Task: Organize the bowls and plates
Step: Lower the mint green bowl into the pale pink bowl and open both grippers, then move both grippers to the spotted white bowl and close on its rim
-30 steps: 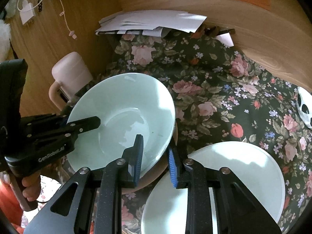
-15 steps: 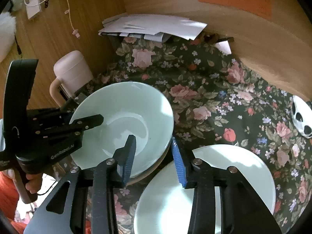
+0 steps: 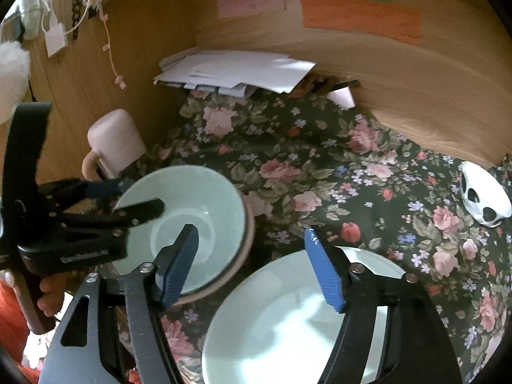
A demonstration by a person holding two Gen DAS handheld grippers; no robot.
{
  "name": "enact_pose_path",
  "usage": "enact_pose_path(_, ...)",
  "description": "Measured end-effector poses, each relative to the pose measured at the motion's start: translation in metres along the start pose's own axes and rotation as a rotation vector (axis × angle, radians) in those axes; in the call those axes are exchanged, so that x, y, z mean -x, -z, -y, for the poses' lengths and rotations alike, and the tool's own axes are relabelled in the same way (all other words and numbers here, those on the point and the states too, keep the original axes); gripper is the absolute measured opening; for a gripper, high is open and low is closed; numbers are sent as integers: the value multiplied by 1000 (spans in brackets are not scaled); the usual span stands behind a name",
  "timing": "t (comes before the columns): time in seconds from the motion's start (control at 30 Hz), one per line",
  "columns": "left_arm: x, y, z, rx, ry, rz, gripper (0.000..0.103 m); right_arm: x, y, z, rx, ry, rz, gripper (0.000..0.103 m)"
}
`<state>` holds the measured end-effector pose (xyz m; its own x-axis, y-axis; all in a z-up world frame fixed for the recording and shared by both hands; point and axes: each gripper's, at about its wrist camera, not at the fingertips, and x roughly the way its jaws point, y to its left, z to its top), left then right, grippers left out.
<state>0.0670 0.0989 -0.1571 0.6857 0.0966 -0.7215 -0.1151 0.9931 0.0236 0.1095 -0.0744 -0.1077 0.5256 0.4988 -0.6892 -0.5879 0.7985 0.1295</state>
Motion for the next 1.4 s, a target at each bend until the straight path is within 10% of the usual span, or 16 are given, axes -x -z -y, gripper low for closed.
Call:
enact_pose_path(0.13,19,-8,8,-37,-28,85,84,9,-1,14,-25,12,26,70)
enact_pose_path(0.8,33,-57,108,-172,75,219,94,73,-7,133,-177,213,155,78)
enact_pose_path(1.4,-18,-109,197,-238,172,127,96,73,0,243,-328,406,121,78)
